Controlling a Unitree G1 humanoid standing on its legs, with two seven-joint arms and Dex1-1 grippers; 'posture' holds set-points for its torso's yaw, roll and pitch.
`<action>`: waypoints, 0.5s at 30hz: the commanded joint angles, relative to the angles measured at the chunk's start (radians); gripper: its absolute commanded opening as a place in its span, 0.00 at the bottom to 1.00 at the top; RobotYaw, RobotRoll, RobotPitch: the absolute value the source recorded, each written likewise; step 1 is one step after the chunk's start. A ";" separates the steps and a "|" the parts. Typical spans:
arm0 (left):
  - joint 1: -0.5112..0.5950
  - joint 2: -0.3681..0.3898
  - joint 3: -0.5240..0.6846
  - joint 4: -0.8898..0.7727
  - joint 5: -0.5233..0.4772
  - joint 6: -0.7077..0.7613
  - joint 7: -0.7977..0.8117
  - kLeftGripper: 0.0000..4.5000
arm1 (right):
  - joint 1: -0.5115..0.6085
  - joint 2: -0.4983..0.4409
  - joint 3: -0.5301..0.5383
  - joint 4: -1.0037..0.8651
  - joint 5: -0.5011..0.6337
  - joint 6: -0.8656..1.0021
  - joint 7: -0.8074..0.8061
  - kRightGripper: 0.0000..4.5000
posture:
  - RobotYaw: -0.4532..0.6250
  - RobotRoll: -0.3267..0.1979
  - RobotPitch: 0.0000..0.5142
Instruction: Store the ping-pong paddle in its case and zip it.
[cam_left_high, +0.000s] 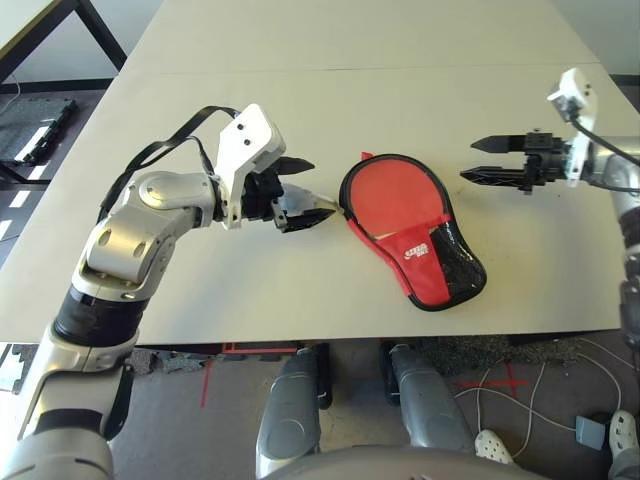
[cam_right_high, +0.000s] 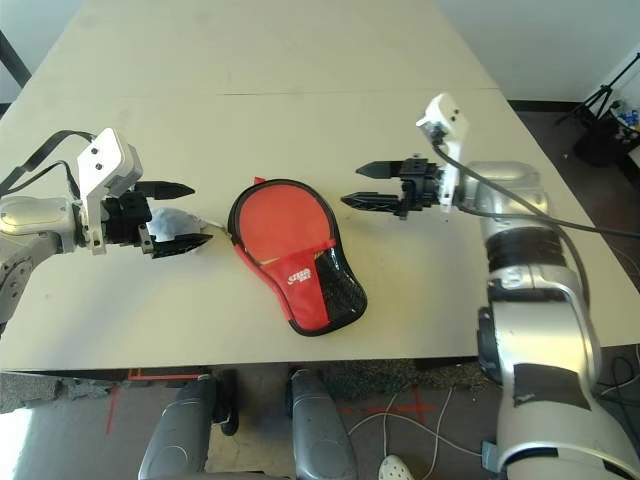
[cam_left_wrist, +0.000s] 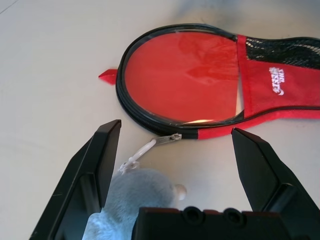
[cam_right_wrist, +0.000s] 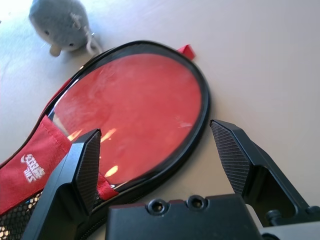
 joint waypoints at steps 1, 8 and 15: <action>0.006 0.015 0.010 0.010 0.019 0.013 0.015 1.00 | -0.023 0.037 0.027 0.068 -0.064 -0.113 0.043 1.00 | 0.50 0.62 0.47; -0.010 0.024 0.008 0.029 0.031 0.020 0.028 1.00 | -0.031 0.101 0.046 0.153 -0.153 -0.251 0.030 1.00 | 0.51 0.62 0.46; -0.014 0.031 0.011 0.020 0.034 0.036 0.034 1.00 | -0.034 0.132 0.037 0.201 -0.210 -0.305 -0.038 1.00 | 0.53 0.62 0.47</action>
